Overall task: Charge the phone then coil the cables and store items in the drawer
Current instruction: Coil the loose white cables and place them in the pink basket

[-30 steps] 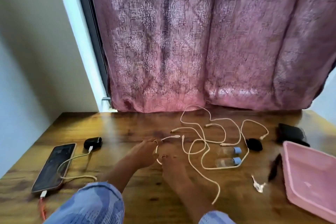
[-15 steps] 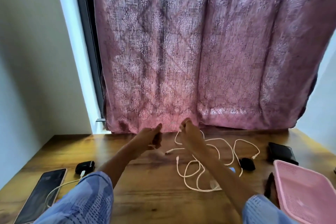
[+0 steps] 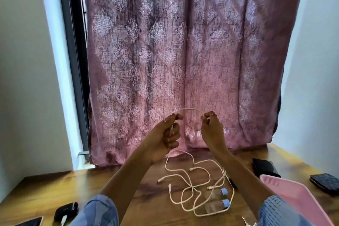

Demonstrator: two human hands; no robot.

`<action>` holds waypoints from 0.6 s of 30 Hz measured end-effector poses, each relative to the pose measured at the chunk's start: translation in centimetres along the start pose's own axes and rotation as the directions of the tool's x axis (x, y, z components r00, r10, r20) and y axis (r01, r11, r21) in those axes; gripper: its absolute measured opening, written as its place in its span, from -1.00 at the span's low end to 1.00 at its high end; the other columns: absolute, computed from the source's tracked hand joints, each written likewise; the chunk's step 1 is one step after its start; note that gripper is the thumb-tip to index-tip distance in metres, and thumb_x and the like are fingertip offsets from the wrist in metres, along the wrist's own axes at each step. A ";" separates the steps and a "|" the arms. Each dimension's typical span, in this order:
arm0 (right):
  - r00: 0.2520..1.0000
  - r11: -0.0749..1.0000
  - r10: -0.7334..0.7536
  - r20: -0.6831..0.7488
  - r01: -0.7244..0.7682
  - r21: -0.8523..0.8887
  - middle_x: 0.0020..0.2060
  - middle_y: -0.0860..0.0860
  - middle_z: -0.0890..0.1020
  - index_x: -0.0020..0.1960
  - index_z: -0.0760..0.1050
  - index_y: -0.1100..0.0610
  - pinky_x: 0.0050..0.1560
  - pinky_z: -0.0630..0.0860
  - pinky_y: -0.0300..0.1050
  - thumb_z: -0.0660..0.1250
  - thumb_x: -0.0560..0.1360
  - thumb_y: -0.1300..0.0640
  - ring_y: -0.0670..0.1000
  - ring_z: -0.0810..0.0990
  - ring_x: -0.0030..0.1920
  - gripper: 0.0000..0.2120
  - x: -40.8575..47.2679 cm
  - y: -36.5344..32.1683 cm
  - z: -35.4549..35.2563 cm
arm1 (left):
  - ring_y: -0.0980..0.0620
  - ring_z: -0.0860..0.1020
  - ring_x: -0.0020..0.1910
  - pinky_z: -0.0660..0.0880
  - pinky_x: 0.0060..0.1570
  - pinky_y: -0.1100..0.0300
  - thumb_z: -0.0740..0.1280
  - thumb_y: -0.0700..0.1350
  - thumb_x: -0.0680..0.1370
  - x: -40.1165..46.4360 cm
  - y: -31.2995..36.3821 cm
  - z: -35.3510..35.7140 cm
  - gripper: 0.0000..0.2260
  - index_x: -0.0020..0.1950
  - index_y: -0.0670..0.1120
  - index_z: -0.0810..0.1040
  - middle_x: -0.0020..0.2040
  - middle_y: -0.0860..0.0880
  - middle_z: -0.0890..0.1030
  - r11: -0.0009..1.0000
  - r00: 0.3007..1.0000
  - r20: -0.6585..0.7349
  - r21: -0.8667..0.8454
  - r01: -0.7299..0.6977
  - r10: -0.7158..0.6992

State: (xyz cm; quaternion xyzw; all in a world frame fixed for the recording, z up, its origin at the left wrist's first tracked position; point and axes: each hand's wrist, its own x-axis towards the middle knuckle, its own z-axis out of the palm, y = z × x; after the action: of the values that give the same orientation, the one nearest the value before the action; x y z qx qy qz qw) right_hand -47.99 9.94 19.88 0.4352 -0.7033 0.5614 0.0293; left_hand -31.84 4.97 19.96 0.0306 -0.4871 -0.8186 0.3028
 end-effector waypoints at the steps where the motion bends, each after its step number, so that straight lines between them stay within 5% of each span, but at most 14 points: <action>1: 1.000 1.000 -0.014 -0.006 0.013 -0.025 -0.22 0.03 0.55 0.04 0.46 0.22 -0.34 0.31 -0.13 0.11 0.59 0.26 0.01 0.50 -0.30 -0.84 0.0 0.2 0.0 | 0.18 0.18 -0.57 0.06 -0.56 0.33 0.19 -0.06 0.55 0.5 0.4 0.7 -0.82 -0.03 -0.10 0.54 -0.50 0.06 0.27 1.000 0.999 0.023 0.011 -0.027 0.027; 5: 0.984 0.975 -0.150 0.099 0.164 -0.148 -0.36 -0.02 0.57 0.03 0.48 0.17 -0.50 0.29 -0.34 0.10 0.61 0.19 -0.10 0.50 -0.45 -0.82 -0.2 0.9 0.3 | 0.17 0.24 -0.55 0.15 -0.55 0.35 0.19 -0.14 0.53 2.7 2.5 4.0 -0.76 0.14 -0.17 0.49 -0.45 0.03 0.34 0.988 0.987 0.084 -0.081 -0.131 0.138; 11: 0.918 0.926 -0.299 0.262 0.345 -0.151 -0.45 -0.10 0.47 0.11 0.45 0.17 -0.52 0.30 -0.35 0.08 0.63 0.07 -0.16 0.44 -0.54 -0.76 -0.1 -0.7 -0.5 | 0.07 0.61 -0.31 0.57 -0.25 0.28 0.06 -0.25 0.64 6.4 4.8 6.6 -0.72 0.32 -0.15 0.38 -0.20 -0.08 0.65 0.961 0.959 0.068 0.010 -0.277 0.276; 18: 0.826 0.914 -0.290 0.483 0.389 -0.117 -0.46 -0.16 0.49 0.12 0.46 0.07 -0.43 0.40 -0.39 0.18 0.59 0.13 -0.20 0.47 -0.55 -0.85 0.4 -2.5 -4.0 | 0.02 0.54 0.23 0.41 0.19 0.21 0.08 -0.29 0.64 9.2 4.9 6.3 -0.60 0.35 0.15 0.28 0.16 -0.01 0.62 0.839 0.907 0.032 0.367 -0.402 0.421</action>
State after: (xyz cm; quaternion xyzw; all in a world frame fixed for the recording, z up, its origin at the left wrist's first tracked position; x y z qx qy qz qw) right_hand -48.46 13.02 23.49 0.6674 -0.6563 0.3517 0.0093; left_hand -39.20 3.41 29.53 0.0012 -0.6181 -0.6284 0.4723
